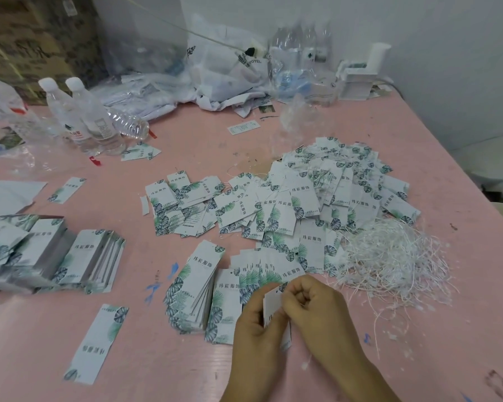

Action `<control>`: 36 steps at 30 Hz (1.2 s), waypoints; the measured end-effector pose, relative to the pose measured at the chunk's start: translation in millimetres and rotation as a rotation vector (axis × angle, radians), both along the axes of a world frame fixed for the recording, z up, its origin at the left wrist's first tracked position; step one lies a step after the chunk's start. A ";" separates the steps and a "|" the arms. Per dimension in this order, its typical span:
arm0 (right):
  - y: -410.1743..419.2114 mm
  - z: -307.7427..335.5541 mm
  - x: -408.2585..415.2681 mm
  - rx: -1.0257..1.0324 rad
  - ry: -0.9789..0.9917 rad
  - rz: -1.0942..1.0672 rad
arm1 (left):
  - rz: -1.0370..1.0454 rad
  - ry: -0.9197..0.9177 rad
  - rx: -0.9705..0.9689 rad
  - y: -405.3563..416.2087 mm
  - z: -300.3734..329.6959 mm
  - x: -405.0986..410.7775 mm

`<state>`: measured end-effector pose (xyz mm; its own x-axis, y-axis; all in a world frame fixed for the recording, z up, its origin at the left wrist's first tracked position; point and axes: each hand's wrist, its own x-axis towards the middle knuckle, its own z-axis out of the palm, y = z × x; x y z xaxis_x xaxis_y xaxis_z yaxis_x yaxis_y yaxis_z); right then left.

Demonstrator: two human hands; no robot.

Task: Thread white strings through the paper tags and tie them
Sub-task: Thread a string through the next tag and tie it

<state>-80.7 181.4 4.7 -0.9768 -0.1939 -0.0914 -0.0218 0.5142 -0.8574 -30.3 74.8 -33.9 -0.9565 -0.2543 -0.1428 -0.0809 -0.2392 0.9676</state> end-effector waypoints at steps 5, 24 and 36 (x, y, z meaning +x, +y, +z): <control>0.3 2.5 0.0 0.034 0.009 0.013 | -0.039 0.029 -0.045 1.3 -1.6 1.3; 1.9 1.9 0.9 -0.015 0.015 0.032 | -0.022 -0.014 -0.080 2.7 -27.8 -3.2; 4.6 -7.2 1.3 -0.279 -0.013 0.052 | -0.121 0.055 -0.191 0.5 -12.6 -3.4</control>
<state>-79.3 186.0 -2.5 -0.9641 -0.2626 -0.0398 -0.0302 0.2570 -0.9659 -33.6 75.4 -46.5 -0.9868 -0.1544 -0.0498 -0.0437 -0.0426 0.9981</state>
